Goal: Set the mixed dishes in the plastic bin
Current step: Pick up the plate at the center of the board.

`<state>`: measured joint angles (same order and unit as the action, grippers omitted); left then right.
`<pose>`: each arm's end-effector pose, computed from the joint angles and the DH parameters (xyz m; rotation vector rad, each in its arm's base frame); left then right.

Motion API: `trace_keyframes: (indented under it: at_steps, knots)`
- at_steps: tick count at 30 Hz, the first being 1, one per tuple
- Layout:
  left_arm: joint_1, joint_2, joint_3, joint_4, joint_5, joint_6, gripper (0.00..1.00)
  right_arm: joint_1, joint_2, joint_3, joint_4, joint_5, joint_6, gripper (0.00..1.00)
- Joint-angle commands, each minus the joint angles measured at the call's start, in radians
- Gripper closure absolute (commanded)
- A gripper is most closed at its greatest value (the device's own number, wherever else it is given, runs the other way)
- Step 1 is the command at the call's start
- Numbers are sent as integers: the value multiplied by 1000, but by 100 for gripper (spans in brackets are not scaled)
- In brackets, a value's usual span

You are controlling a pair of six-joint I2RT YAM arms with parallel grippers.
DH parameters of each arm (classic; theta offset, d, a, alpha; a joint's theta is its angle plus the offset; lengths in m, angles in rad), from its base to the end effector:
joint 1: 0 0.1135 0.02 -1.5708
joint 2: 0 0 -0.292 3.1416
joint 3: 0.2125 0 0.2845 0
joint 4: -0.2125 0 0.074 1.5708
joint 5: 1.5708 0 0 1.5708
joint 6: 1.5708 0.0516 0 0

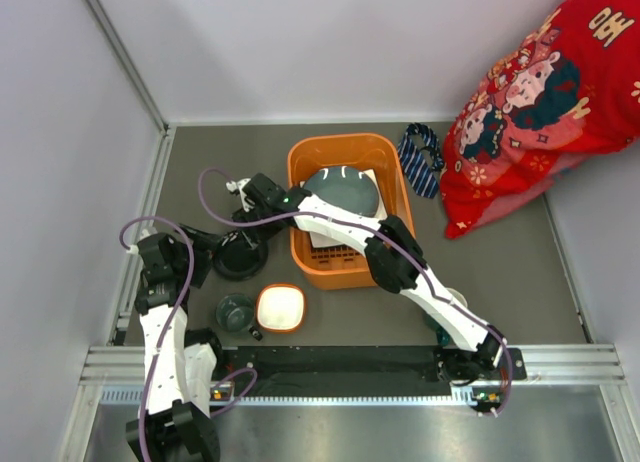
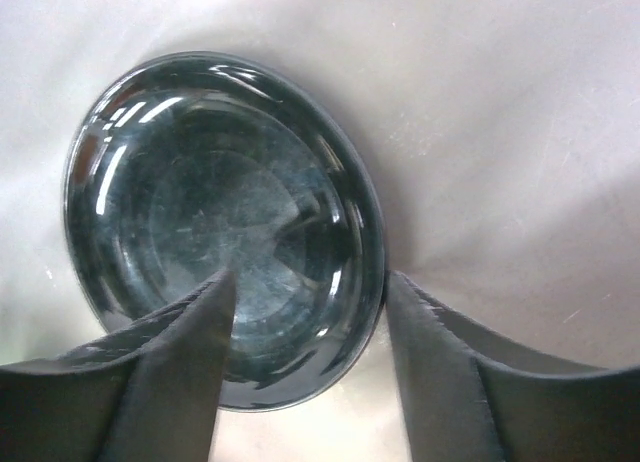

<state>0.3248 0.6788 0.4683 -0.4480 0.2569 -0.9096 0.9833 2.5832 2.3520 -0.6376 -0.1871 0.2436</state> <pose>0.1702 0.0435 0.2216 -1.1954 1.9328 -0.6013 0.3427 0.5319 0.1677 -1.0125 2.3670 0.7397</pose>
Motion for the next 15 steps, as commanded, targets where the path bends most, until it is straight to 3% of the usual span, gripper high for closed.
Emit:
trace_keyframes:
  at_steps: [1,7,11,15]
  knots:
    - [7,1,-7,38,12,21,11,-8,61,0,-37,-2,3,45]
    - [5,2,-5,35,10,26,10,-9,61,0,-34,0,8,68]
    - [7,4,-10,38,13,26,10,-9,58,-5,-33,5,10,88]
    - [5,2,-11,38,13,28,10,-9,46,-13,-31,9,14,100]
